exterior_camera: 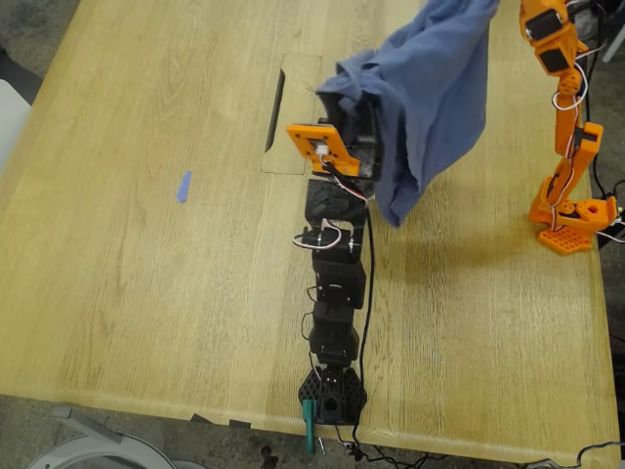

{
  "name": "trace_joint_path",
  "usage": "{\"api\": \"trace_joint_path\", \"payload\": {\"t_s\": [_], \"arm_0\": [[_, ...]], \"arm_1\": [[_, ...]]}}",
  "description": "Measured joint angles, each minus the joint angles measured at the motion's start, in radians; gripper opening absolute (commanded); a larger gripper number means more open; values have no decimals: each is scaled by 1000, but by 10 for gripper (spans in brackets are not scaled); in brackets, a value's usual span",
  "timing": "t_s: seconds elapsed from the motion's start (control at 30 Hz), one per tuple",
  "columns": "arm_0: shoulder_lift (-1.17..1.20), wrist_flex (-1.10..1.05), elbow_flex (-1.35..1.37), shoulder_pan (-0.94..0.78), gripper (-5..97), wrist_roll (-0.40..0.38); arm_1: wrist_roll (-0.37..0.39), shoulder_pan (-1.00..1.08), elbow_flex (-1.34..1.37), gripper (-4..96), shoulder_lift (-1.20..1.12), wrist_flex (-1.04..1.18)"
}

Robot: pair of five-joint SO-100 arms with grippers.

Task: Fold a T-shirt

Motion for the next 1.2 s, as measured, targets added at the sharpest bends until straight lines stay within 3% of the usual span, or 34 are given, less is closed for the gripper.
{"api": "trace_joint_path", "payload": {"t_s": [0.2, 0.43, 0.57, 0.8, 0.97, 1.2], "arm_0": [[-156, 14, -264, 167, -2, -3], [-181, 103, -296, 273, -2, -5], [-161, 147, -218, 341, -2, -25], [-107, 6, -49, 365, -2, -28], [-123, -74, -112, 390, -2, -28], [-172, -71, -290, 454, -2, -28]], "arm_1": [[-28, -150, -77, 11, 0, 2], [-40, -261, -37, 14, 32, 118], [-37, -299, 143, 15, 107, 74], [-37, -319, 181, 16, 109, -132], [-44, -331, 183, 20, 114, -341], [-60, -376, 198, 24, 123, -380]]}}
